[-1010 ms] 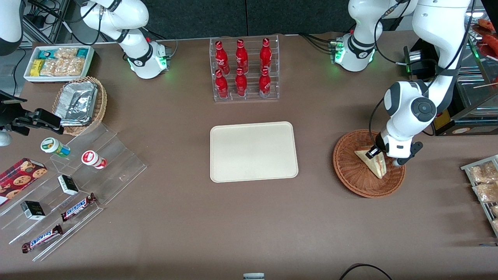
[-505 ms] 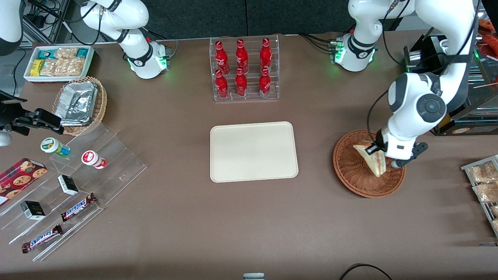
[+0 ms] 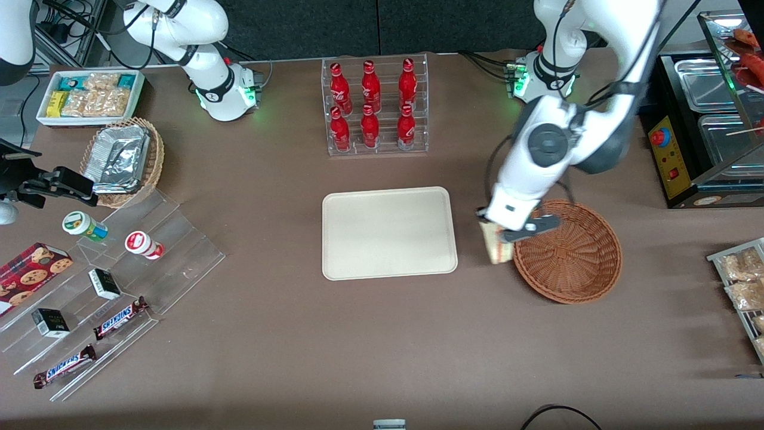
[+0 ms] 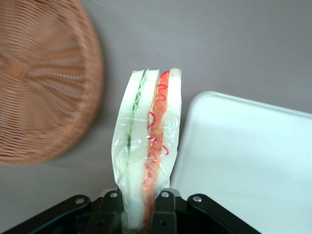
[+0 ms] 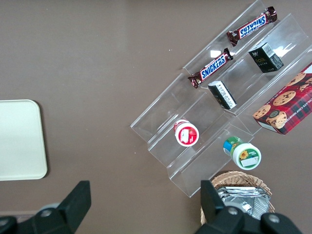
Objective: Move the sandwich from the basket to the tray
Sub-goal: 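Lift the sandwich and carry it with the left gripper over the cream tray, then lower the sandwich onto the tray and open the left gripper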
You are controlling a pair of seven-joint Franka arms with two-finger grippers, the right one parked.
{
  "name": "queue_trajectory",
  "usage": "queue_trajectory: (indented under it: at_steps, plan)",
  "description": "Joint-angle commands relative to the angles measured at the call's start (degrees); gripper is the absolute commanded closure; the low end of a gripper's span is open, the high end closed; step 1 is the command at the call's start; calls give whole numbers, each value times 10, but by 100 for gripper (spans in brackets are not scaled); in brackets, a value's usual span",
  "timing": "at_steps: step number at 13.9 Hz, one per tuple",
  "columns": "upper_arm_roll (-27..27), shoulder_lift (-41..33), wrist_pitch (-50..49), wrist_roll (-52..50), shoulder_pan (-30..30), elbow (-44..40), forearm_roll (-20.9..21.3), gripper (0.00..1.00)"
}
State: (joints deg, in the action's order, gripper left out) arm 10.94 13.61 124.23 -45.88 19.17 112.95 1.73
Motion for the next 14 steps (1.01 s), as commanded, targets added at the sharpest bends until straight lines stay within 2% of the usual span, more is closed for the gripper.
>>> queue_trajectory:
  at_steps: [1,3,7,11,14]
  plan:
    - [-7,75,-9,-29,60,-83,-4,100]
    - [-7,117,-9,-76,98,-128,0,100]
    - [-8,186,-9,-103,155,-195,8,100]
    - [-11,244,-8,-110,187,-246,16,100]
    - [-13,265,9,-118,197,-251,20,100]
